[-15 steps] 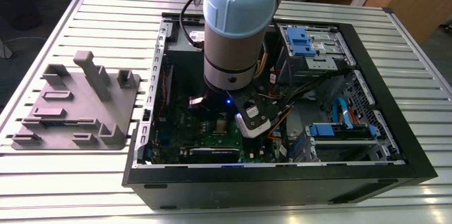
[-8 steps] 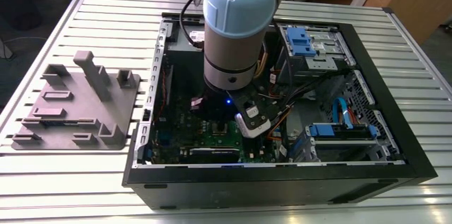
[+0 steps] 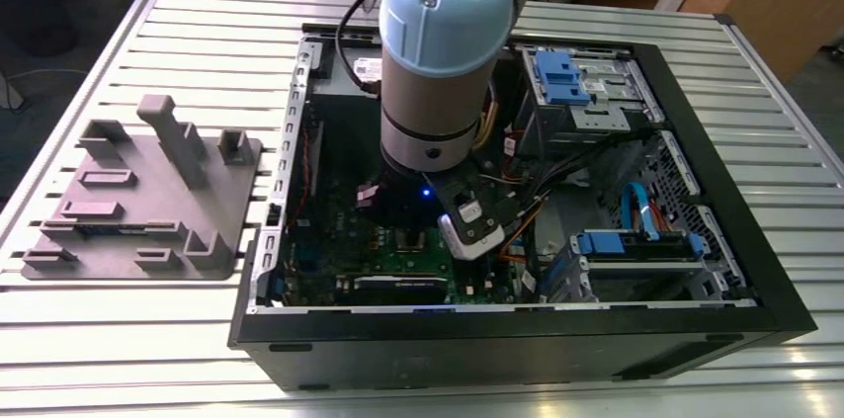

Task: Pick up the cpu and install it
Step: 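Place the cpu into insertion slot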

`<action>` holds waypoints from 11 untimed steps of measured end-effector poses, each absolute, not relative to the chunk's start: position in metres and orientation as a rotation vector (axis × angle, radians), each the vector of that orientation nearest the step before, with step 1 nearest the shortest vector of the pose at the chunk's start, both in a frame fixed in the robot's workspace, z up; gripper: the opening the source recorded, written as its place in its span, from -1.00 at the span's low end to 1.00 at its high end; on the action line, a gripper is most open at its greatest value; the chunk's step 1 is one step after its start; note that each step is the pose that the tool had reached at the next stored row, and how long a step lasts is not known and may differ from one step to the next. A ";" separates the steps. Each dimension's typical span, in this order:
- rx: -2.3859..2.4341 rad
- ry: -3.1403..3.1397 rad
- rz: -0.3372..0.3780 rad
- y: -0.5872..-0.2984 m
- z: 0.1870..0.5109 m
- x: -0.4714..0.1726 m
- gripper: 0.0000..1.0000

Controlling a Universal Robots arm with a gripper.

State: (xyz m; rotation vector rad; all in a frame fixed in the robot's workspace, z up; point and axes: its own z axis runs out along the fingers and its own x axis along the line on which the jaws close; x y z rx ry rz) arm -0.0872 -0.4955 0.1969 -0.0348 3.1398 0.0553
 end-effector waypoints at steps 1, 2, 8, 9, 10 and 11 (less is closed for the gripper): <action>-0.035 3.140 0.055 -0.495 0.197 -0.087 -0.80; -0.035 3.140 0.056 -0.495 0.196 -0.087 -0.80; -0.035 3.140 0.056 -0.495 0.194 -0.087 -0.80; -0.035 3.140 0.055 -0.495 0.194 -0.087 -0.80; -0.035 3.140 0.055 -0.496 0.193 -0.087 -0.80; -0.035 3.140 0.055 -0.496 0.193 -0.087 -0.80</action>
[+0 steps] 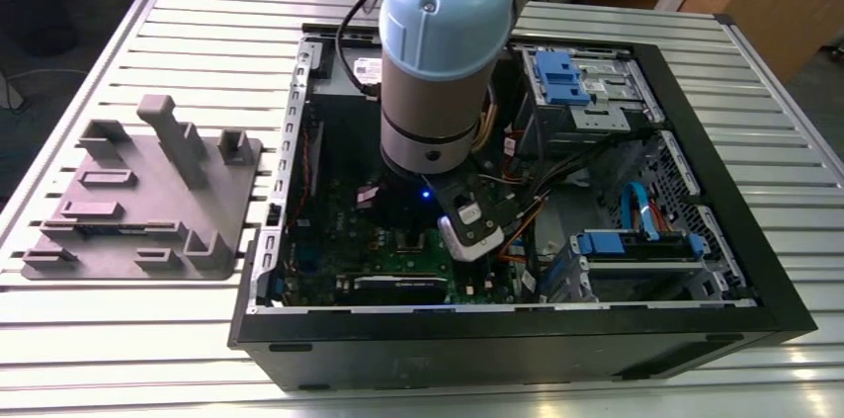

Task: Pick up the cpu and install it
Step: 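Place the cpu into insertion slot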

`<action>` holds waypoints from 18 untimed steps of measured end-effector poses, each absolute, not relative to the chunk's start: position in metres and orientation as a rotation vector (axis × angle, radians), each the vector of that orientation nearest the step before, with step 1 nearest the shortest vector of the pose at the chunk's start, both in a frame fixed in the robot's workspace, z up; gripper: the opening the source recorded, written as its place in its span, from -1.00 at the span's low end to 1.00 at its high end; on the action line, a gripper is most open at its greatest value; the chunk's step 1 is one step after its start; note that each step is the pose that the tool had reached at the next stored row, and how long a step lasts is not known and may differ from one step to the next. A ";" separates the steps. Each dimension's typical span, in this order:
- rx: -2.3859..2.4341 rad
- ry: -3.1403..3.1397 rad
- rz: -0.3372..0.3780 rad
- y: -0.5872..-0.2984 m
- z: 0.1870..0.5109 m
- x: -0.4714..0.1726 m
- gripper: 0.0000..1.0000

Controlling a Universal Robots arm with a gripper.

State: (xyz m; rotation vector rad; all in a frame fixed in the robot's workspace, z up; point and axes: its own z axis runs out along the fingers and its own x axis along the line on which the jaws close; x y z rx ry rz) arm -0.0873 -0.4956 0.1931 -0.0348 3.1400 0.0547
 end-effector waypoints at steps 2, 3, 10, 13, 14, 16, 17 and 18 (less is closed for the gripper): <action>-0.035 3.140 0.055 -0.496 0.193 -0.087 -0.80; -0.035 3.140 0.055 -0.495 0.193 -0.087 -0.80; -0.035 3.140 0.056 -0.495 0.210 -0.087 -0.80; -0.035 3.140 0.056 -0.495 0.218 -0.087 -0.80; -0.035 3.140 0.056 -0.495 0.219 -0.087 -0.80; -0.033 3.140 0.056 -0.495 0.221 -0.087 -0.80; -0.030 3.140 0.056 -0.495 0.222 -0.087 -0.80; -0.019 3.139 0.055 -0.495 0.222 -0.087 -0.80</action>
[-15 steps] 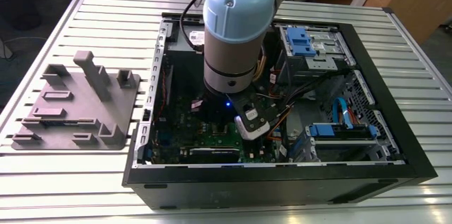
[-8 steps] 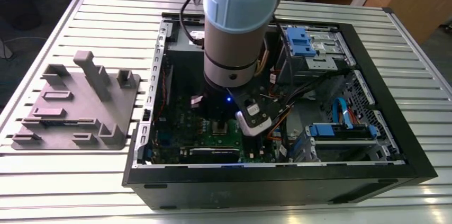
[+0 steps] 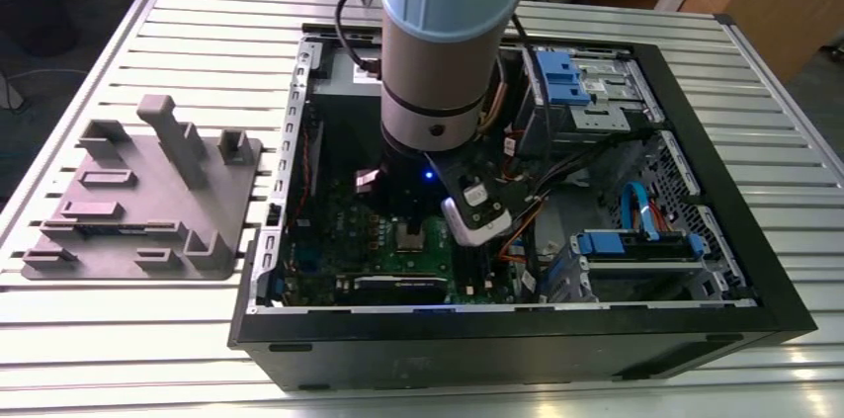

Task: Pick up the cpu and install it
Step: 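Place the cpu into insertion slot, then close the cpu cover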

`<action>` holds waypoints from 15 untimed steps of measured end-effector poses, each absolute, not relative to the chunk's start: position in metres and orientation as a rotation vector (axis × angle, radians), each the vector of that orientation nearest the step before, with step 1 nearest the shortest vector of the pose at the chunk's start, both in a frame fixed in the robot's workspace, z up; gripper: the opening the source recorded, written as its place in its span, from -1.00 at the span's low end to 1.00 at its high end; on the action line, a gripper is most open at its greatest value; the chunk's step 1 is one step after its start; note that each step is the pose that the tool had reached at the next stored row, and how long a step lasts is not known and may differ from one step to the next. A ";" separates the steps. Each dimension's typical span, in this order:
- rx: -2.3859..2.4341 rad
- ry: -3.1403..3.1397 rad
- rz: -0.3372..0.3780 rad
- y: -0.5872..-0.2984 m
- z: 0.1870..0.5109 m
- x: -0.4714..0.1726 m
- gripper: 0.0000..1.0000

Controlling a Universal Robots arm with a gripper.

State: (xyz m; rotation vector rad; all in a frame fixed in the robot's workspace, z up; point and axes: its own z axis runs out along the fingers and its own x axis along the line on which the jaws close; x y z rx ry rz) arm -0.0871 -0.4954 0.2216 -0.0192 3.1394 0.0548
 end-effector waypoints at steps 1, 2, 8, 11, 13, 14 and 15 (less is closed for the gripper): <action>-0.003 3.139 0.052 -0.495 0.222 -0.087 -0.80; 0.017 3.139 0.049 -0.495 0.222 -0.087 -0.80; 0.063 3.138 0.048 -0.495 0.222 -0.087 -0.80; 0.064 3.138 0.048 -0.495 0.222 -0.087 -0.80; 0.064 3.138 0.048 -0.495 0.222 -0.087 -0.80; 0.064 3.138 0.048 -0.495 0.222 -0.087 -0.80; 0.064 3.138 0.048 -0.495 0.222 -0.087 -0.80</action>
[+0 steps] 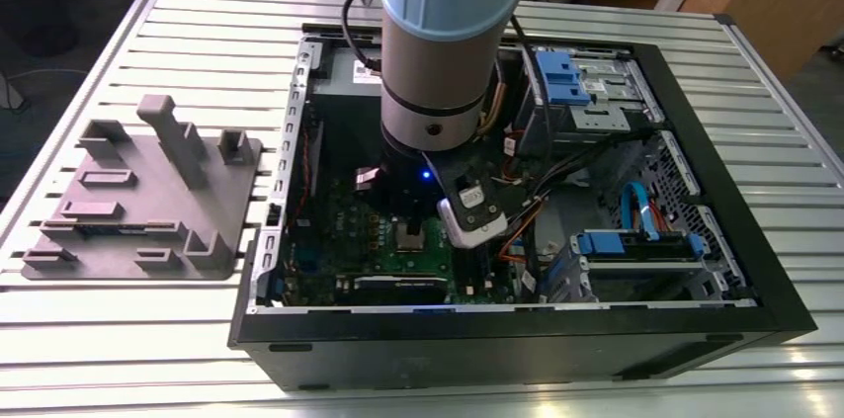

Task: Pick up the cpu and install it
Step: 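Close the cpu cover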

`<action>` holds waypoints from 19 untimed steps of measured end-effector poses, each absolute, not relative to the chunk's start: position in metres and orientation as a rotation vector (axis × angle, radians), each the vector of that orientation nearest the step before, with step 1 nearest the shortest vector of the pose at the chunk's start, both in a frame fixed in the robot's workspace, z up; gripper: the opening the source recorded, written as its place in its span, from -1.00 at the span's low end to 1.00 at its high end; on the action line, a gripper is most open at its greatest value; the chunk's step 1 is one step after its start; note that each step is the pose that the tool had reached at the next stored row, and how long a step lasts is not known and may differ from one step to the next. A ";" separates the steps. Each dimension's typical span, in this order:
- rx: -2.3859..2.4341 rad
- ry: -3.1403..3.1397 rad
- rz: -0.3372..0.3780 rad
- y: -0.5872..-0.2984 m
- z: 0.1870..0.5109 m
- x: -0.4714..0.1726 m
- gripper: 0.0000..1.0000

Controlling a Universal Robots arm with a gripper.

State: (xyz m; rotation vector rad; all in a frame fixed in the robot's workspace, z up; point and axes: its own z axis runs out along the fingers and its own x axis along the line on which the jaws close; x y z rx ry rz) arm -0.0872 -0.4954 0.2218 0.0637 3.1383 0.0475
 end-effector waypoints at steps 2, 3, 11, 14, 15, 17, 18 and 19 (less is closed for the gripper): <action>0.064 3.138 0.048 -0.495 0.222 -0.087 -0.80; 0.064 3.138 0.048 -0.495 0.222 -0.087 -0.80; 0.077 3.138 0.047 -0.495 0.220 -0.073 -0.80; 0.078 3.138 0.047 -0.493 0.220 -0.065 -0.80; 0.078 3.138 0.047 -0.491 0.220 -0.063 -0.80; 0.078 3.138 0.048 -0.486 0.219 -0.060 -0.80; 0.078 3.138 0.048 -0.484 0.219 -0.058 -0.80; 0.078 3.138 0.048 -0.482 0.219 -0.057 -0.80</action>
